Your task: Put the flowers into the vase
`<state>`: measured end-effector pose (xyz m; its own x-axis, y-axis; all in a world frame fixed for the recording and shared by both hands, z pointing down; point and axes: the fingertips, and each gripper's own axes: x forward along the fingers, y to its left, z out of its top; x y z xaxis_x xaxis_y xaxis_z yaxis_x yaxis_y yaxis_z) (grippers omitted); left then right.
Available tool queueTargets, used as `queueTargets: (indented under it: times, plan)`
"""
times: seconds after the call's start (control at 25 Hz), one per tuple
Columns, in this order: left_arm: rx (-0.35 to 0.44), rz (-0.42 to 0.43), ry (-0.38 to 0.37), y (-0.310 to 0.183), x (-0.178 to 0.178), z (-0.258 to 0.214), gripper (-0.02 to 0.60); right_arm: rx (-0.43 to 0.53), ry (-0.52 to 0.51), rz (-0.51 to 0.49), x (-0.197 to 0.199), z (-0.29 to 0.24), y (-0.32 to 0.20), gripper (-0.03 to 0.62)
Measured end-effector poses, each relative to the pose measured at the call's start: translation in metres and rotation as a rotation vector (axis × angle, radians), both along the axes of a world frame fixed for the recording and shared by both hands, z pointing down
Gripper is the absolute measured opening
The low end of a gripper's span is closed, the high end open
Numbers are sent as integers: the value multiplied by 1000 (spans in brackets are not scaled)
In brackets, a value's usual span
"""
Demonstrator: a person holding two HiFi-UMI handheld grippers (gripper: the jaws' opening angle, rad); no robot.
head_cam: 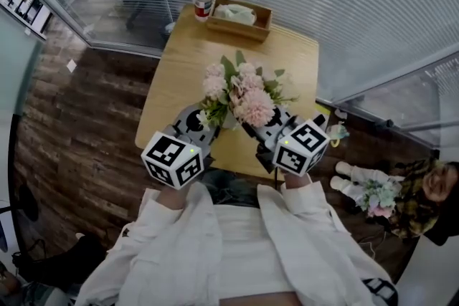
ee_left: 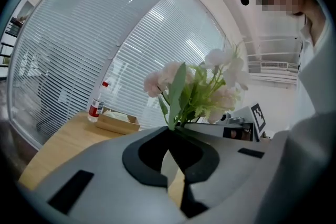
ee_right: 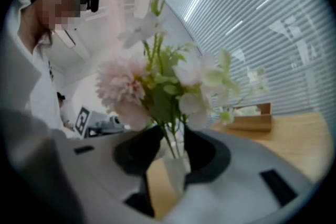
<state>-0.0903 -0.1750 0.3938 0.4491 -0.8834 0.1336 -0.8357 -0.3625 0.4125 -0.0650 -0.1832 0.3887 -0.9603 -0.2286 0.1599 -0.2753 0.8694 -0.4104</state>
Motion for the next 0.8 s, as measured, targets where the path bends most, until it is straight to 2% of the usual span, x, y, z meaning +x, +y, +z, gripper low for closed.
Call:
queueTargets:
  times: [0.8]
  plan:
    - [-40,33,27,15,8,16,9,-51,59,87,12,11,5,169]
